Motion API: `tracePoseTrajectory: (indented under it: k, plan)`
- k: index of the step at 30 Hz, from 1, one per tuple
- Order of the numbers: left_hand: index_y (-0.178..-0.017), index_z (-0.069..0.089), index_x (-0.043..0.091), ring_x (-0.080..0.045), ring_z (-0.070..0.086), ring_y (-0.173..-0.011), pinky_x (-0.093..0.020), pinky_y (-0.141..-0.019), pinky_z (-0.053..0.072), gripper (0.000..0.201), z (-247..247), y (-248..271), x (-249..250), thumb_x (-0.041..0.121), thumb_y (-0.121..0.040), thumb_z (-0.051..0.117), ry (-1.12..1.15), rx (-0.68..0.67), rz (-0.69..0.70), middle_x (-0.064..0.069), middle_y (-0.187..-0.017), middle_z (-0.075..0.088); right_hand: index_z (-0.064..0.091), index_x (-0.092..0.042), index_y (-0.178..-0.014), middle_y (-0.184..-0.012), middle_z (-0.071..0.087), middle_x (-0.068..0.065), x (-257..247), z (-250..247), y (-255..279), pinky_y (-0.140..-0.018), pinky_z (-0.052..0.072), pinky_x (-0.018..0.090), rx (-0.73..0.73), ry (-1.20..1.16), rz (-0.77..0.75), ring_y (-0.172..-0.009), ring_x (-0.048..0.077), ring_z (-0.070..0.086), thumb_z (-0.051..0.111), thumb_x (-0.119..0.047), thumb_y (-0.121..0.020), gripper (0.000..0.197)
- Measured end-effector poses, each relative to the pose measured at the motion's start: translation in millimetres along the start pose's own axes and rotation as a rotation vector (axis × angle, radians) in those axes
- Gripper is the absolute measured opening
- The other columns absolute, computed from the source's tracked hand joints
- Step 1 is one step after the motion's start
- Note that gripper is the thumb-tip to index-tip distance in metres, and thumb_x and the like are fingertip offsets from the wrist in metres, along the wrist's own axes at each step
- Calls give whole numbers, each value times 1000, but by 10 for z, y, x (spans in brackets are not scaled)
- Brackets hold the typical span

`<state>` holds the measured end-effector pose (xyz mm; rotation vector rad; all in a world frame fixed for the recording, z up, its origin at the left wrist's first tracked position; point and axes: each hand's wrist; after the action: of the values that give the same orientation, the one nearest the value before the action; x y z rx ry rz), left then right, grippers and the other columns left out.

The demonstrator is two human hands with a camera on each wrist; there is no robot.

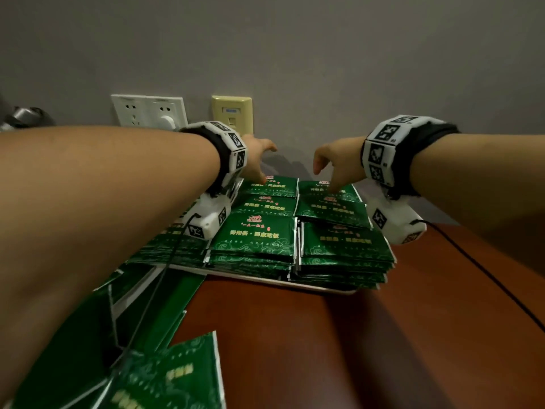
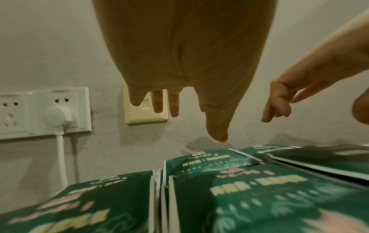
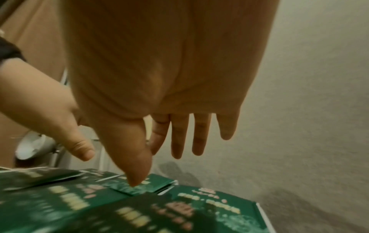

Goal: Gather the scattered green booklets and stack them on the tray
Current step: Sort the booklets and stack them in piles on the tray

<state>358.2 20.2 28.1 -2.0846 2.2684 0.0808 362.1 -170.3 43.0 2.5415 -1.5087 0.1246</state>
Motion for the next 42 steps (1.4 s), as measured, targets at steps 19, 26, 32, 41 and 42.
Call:
tracePoseTrajectory:
  k: [19, 26, 32, 41, 42]
  plan:
    - [-147, 32, 28, -26, 32, -129, -44, -103, 37, 91, 385, 3556, 165, 57, -72, 75, -133, -388, 40, -6, -138, 36, 50, -18, -127, -118, 59, 3, -2120, 563, 2233, -75, 43, 26, -175, -76, -362, -102, 22, 58, 76, -39, -78, 59]
    - [-138, 45, 19, -26, 52, -117, -38, -99, 45, 80, 856, 4031, 350, 37, -70, 84, 40, -304, -7, -6, -127, 53, 53, -30, -123, -107, 59, -3, -2276, 910, 2560, -82, 54, 38, -83, -110, -305, -91, 20, 61, 68, -44, -77, 51]
    - [-144, 40, 22, -23, 57, -116, -32, -94, 47, 78, 832, 4159, 378, 27, -77, 80, 149, -278, -22, -2, -131, 57, 48, -28, -125, -115, 55, -3, -2303, 1032, 2699, -83, 52, 36, -37, -103, -241, -99, 20, 59, 67, -49, -79, 54]
    - [-149, 33, 23, -23, 54, -121, -32, -98, 46, 83, 844, 4221, 343, 31, -80, 77, 197, -253, -38, -2, -139, 53, 42, -21, -105, -86, 60, 0, -2348, 1059, 2685, -67, 54, 36, 17, 0, -221, -75, 24, 59, 52, -35, -91, 23]
    - [-150, 32, 22, -23, 53, -121, -31, -97, 45, 83, 839, 4227, 347, 31, -81, 76, 195, -256, -37, -3, -140, 52, 42, -23, -103, -86, 60, 1, -2345, 1057, 2665, -66, 54, 36, 18, 17, -213, -75, 24, 59, 50, -32, -92, 17]
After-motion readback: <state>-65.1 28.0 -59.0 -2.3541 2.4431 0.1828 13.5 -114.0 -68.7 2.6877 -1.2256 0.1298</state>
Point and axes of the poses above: each hand's wrist, its own y-axis away from the middle knuckle, its own z-axis out of the palm, x = y × z
